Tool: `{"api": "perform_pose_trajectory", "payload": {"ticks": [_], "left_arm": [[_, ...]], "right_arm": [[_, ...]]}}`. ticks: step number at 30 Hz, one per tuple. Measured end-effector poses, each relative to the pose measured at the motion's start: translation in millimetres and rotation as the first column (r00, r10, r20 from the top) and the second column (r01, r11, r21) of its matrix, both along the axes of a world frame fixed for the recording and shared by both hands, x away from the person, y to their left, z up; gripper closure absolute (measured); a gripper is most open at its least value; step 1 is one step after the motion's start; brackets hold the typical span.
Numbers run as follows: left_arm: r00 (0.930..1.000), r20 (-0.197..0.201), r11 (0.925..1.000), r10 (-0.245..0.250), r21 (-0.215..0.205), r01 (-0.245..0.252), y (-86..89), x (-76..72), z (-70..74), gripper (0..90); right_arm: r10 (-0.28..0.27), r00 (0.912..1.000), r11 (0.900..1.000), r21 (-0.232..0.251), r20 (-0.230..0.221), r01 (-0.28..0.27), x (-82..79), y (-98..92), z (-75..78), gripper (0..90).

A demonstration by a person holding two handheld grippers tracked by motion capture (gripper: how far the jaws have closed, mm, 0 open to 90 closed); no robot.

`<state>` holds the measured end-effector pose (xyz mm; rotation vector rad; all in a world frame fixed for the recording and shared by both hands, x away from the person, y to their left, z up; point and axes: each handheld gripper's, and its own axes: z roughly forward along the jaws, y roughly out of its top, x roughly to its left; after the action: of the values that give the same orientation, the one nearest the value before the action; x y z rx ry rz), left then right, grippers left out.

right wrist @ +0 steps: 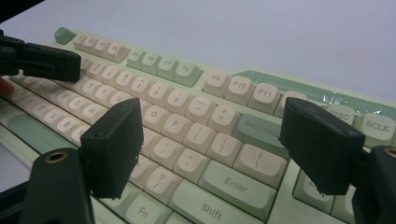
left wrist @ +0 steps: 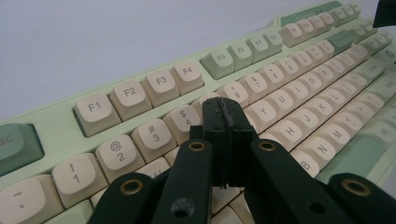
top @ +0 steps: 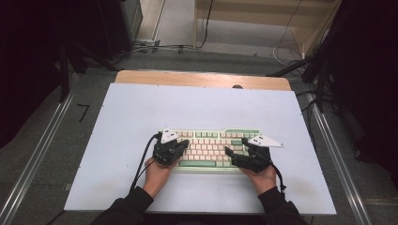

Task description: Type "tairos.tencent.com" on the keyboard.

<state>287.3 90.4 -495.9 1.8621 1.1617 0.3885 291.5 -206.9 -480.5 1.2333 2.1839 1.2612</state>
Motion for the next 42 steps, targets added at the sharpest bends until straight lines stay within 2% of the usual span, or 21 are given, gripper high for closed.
{"api": "perform_pose_trajectory", "payload": {"ticks": [11,15,17,20,25,30,36,42], "left_arm": [[1.0,-0.008,1.0,-0.005,0.002,0.005,-0.3,-0.2,0.2,90.0],[0.9995,-0.027,0.9998,-0.019,0.01,0.019,-1.5,0.7,-1.5,90.0],[0.9994,-0.026,0.9997,-0.024,0.006,0.024,-1.3,0.4,-1.1,90.0],[0.9996,-0.011,0.9993,-0.026,-0.029,0.026,0.5,-2.0,3.5,90.0],[0.9997,0.023,0.9968,-0.011,-0.079,0.013,7.2,-6.2,12.1,76.4],[0.9987,0.048,0.9967,0.016,-0.081,-0.012,12.7,-8.1,15.7,58.5],[0.9974,0.059,0.9963,0.041,-0.078,-0.036,21.2,-10.9,17.4,49.8],[0.996,0.065,0.9952,0.061,-0.08,-0.056,39.5,-18.6,16.7,48.5]], "right_arm": [[0.0,1.0,1.0,-0.001,0.001,0.0,0.4,1.1,0.5,19.8],[0.003,1.0,1.0,-0.008,0.001,-0.003,0.3,2.5,0.1,19.8],[0.004,1.0,1.0,-0.01,0.002,-0.004,0.7,2.4,-0.3,19.9],[0.003,1.0,1.0,-0.009,0.003,-0.003,-0.1,2.4,0.4,19.9],[0.0,1.0,1.0,-0.009,0.0,0.0,0.5,2.3,0.1,20.0],[0.003,1.0,1.0,-0.014,-0.002,-0.003,0.0,3.6,-0.4,20.0],[0.002,1.0,1.0,-0.013,-0.003,-0.002,-0.5,4.3,-0.4,20.2],[-0.003,1.0,1.0,-0.01,0.005,0.003,-1.0,3.5,1.2,20.8]]}}
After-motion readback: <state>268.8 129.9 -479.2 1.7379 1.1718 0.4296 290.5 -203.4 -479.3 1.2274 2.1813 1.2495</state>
